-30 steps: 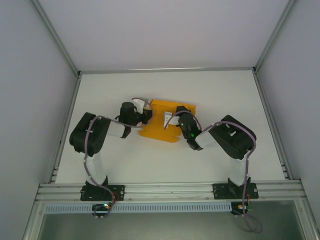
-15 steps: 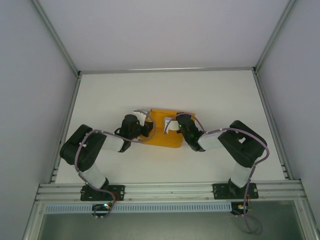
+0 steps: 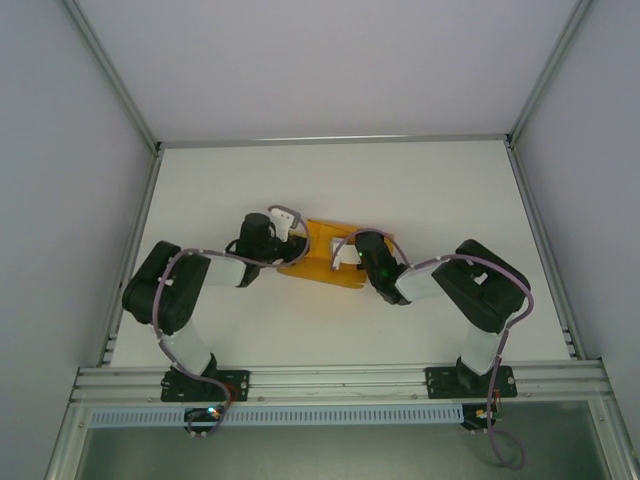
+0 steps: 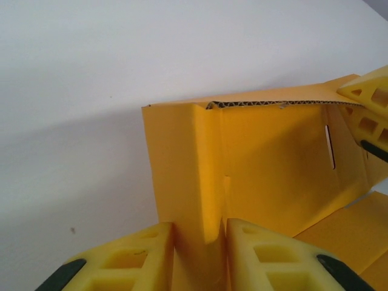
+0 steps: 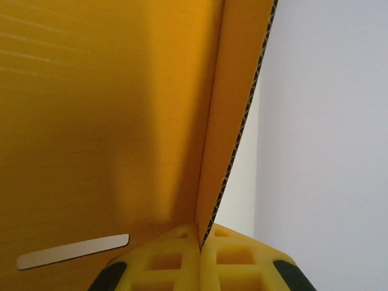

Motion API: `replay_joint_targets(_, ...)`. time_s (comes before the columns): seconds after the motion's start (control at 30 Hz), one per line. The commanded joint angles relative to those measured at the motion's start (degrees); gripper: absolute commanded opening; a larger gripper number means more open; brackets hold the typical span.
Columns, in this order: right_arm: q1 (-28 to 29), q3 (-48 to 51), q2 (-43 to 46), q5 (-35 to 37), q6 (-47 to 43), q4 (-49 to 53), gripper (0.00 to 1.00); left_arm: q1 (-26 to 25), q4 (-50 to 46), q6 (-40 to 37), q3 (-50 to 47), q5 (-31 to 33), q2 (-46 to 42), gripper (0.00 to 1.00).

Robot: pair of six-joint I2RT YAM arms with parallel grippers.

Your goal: Assemble paper box

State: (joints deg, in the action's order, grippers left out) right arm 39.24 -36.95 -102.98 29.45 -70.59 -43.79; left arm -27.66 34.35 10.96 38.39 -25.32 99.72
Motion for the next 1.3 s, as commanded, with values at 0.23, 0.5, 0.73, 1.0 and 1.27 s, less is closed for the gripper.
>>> replay_joint_targets(0.23,1.6,1.3,-2.9,-1.6,-7.4,-15.5,0.0,-3.6,-10.2,-6.7,6.6,-0.3,2.3,0.0)
replay_joint_targets(0.5,1.6,1.0,6.8,2.3,1.3,-7.3,0.5,-10.2,5.9,-8.8,-5.2,21.4,-7.3,0.0)
replay_joint_targets(0.73,1.1,-5.1,27.0,-3.7,21.7,31.8,0.91,-14.7,16.4,-9.3,-12.4,30.9,-12.6,0.0)
replay_joint_targets(1.0,-0.6,-10.5,41.5,-21.6,29.4,56.0,0.99,-17.1,11.5,-9.0,-12.4,32.6,-21.2,0.0)
replay_joint_targets(1.27,0.7,-14.0,37.1,-20.8,27.5,57.6,0.84,-19.0,3.9,-7.1,-10.9,34.4,-26.1,0.0)
